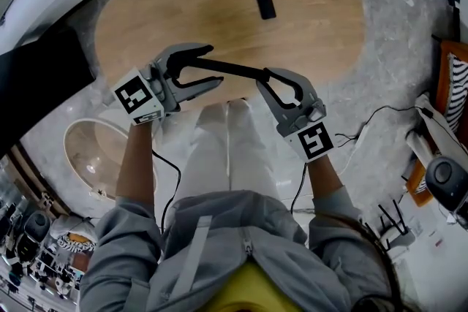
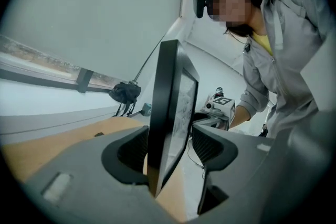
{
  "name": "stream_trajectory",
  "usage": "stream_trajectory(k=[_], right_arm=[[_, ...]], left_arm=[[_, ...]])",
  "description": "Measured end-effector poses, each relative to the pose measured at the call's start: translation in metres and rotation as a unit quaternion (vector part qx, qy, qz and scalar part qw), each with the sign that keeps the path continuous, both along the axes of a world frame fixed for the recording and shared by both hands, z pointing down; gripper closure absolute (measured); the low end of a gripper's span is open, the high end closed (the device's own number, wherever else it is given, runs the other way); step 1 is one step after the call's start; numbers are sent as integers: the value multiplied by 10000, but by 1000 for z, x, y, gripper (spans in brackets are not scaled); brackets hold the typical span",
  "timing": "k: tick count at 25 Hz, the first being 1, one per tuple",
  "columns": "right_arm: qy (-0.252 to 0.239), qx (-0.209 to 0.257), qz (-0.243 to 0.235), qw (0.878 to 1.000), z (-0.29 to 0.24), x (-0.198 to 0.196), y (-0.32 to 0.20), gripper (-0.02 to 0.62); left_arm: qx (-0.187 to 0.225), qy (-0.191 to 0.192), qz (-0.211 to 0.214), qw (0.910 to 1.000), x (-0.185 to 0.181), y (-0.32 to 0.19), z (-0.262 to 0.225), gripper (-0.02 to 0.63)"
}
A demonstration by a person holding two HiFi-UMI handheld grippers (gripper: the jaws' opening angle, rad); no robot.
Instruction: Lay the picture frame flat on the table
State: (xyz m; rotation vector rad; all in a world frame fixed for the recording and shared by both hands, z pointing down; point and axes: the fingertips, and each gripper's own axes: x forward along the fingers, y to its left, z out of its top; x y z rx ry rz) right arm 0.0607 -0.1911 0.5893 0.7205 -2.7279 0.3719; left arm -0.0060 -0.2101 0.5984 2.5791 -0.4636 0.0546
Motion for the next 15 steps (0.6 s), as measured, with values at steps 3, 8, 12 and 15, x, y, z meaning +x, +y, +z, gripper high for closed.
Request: stream_trajectory(k=[3, 8, 12, 15], right_arm=[[-37, -22, 86, 10000, 3, 4, -1, 525], [-44, -105, 133, 9998, 7, 4, -2, 525], [158, -431, 91, 9989, 39, 0, -6, 525], [124, -764, 176, 9968, 75, 0, -12, 525]], left_arm=[[-258, -50, -161, 9995, -3, 3, 23, 342], [-601, -39, -549, 9967, -13, 4, 49, 416], [-807, -256, -843, 9928, -25, 2, 84, 470], [-971, -587, -1038, 9881, -33, 0, 108, 479]])
